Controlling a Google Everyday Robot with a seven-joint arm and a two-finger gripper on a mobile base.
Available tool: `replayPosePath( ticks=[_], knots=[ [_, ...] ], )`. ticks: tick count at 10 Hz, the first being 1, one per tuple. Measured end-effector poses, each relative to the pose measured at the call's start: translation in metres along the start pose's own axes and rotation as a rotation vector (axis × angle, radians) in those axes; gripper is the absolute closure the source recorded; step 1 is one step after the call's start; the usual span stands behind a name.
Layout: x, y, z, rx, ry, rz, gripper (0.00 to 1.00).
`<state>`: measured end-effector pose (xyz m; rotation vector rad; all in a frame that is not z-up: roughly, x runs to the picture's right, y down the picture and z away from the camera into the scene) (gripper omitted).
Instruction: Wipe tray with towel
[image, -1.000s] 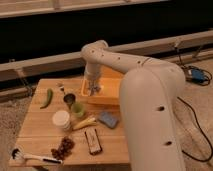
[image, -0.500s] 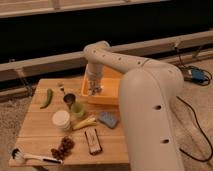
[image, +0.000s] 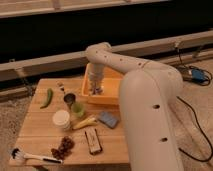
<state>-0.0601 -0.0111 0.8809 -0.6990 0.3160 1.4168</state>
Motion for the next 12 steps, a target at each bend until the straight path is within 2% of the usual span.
replayPosePath(
  ticks=[3, 5, 6, 10, 12],
  knots=[
    [0.009, -0.032, 0.018, -0.056, 0.021, 0.083, 1.0],
    [0.015, -0.048, 0.025, -0.066, 0.045, 0.139, 1.0],
    [0.018, -0.058, 0.024, -0.06, 0.054, 0.168, 1.0],
    [0.036, -0.11, 0.016, 0.024, 0.099, 0.257, 1.0],
    [0.042, -0.136, 0.008, 0.055, 0.108, 0.303, 1.0]
  ],
)
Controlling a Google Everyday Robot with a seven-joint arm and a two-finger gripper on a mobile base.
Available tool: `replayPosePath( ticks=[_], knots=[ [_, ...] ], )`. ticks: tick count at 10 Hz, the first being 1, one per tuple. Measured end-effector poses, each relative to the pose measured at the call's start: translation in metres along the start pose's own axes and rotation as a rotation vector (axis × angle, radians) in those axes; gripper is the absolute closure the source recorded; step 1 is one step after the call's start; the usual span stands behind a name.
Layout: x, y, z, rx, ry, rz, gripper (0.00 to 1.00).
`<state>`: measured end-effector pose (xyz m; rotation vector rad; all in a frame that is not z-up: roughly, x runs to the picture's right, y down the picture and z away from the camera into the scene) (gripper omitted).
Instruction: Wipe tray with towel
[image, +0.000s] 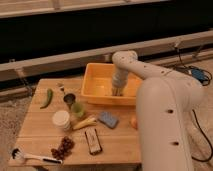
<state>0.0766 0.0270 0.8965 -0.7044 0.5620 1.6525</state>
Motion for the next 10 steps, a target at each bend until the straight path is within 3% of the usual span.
replayPosePath(
  ticks=[3, 5, 7, 10],
  knots=[
    [-0.012, -0.05, -0.011, 0.014, -0.016, 0.087, 1.0],
    [-0.025, -0.065, -0.015, 0.023, -0.032, 0.101, 1.0],
    [-0.04, -0.061, -0.012, 0.019, -0.04, 0.091, 1.0],
    [-0.068, -0.018, -0.002, -0.008, -0.045, 0.039, 1.0]
  ],
)
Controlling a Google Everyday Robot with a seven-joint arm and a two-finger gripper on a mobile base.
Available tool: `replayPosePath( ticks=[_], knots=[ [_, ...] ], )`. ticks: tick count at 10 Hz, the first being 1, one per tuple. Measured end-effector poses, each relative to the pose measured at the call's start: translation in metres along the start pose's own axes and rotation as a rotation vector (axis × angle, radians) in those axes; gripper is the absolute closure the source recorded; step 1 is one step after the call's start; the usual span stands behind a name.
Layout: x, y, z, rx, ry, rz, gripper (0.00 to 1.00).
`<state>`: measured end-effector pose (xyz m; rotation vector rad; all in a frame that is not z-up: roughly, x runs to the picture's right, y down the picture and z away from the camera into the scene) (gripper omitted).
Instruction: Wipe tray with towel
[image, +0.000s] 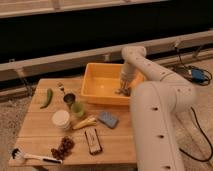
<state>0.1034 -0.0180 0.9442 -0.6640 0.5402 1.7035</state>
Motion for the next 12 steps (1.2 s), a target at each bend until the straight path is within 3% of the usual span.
replayPosePath(
  ticks=[2, 4, 7, 8, 10, 12],
  knots=[
    [-0.012, 0.038, 0.011, -0.032, 0.006, -0.055, 1.0],
    [-0.008, 0.071, 0.023, -0.064, 0.023, -0.113, 1.0],
    [0.019, 0.116, 0.033, -0.129, 0.043, -0.215, 1.0],
    [0.036, 0.142, 0.034, -0.157, 0.055, -0.275, 1.0],
    [0.053, 0.161, 0.032, -0.18, 0.07, -0.33, 1.0],
    [0.065, 0.162, 0.027, -0.179, 0.089, -0.359, 1.0]
  ],
)
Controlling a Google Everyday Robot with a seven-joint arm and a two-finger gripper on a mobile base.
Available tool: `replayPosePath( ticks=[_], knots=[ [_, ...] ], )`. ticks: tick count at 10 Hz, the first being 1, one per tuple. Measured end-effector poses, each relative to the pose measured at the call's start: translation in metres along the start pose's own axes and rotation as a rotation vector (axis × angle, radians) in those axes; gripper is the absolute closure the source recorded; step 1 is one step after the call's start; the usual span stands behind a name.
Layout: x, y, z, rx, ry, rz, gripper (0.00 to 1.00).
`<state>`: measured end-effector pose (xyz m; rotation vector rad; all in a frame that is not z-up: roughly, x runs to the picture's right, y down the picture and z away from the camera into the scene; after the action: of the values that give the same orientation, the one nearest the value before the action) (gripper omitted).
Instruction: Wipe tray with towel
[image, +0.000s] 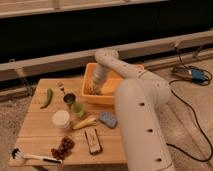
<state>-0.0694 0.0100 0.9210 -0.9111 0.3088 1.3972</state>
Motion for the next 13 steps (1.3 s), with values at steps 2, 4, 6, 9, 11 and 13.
replayPosePath(
  ticks=[2, 4, 6, 9, 11, 13],
  knots=[
    [0.016, -0.011, -0.005, 0.029, 0.025, 0.003, 1.0],
    [0.041, -0.037, -0.022, 0.066, 0.033, 0.042, 1.0],
    [0.057, -0.057, -0.038, 0.087, 0.017, 0.095, 0.99],
    [0.062, -0.069, -0.052, 0.077, -0.026, 0.162, 0.78],
    [0.059, -0.068, -0.06, 0.058, -0.071, 0.168, 0.57],
    [0.054, -0.065, -0.067, 0.039, -0.139, 0.17, 0.39]
  ],
)
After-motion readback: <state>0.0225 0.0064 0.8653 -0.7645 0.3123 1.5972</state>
